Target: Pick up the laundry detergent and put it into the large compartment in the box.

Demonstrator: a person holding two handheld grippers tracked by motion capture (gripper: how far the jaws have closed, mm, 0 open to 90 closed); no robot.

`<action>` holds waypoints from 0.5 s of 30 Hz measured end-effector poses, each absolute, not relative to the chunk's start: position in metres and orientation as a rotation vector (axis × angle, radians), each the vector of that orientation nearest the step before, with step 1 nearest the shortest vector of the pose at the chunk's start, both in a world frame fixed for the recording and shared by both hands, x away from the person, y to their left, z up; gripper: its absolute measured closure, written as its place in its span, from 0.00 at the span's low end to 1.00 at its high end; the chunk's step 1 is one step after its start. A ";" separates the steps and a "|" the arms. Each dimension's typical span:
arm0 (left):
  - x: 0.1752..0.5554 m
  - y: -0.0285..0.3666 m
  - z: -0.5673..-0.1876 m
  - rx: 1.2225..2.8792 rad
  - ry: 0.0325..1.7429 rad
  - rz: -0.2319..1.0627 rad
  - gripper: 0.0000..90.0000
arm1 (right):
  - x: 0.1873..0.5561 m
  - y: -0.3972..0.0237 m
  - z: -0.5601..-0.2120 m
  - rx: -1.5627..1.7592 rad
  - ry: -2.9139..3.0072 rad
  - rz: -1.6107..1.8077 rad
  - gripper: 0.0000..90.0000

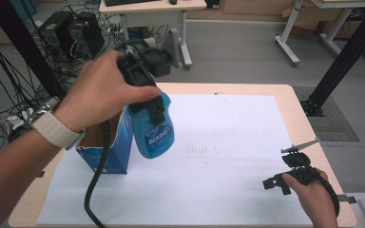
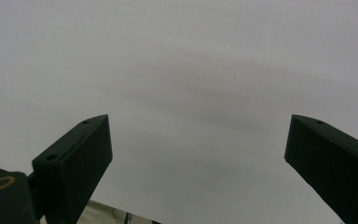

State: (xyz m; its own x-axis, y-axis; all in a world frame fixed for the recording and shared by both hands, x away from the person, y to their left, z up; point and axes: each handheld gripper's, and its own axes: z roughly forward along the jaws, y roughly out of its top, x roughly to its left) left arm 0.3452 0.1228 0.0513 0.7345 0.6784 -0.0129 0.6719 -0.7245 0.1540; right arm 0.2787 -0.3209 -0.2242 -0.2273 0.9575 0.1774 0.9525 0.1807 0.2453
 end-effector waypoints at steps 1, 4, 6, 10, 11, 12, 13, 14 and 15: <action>0.347 0.131 0.055 2.759 1.142 0.066 0.42 | 0.280 -0.320 -0.225 1.943 2.402 0.479 0.08; 0.351 0.152 0.062 2.682 1.267 0.059 0.42 | 0.283 -0.318 -0.225 1.930 2.415 0.479 0.08; 0.355 0.168 0.070 2.633 1.345 0.052 0.42 | 0.286 -0.317 -0.225 1.916 2.427 0.482 0.08; 0.358 0.193 0.079 2.561 1.452 0.052 0.42 | 0.291 -0.314 -0.222 1.898 2.437 0.493 0.08; 0.359 0.200 0.080 2.535 1.486 0.053 0.42 | 0.291 -0.313 -0.221 1.889 2.440 0.495 0.08; 0.360 0.206 0.082 2.515 1.517 0.056 0.42 | 0.292 -0.312 -0.221 1.886 2.441 0.499 0.08; 0.360 0.212 0.083 2.493 1.542 0.063 0.42 | 0.293 -0.312 -0.220 1.881 2.444 0.502 0.08; 0.361 0.217 0.083 2.469 1.573 0.071 0.42 | 0.294 -0.311 -0.220 1.875 2.447 0.505 0.08; 0.362 0.221 0.083 2.457 1.600 0.079 0.42 | 0.294 -0.310 -0.220 1.872 2.449 0.507 0.08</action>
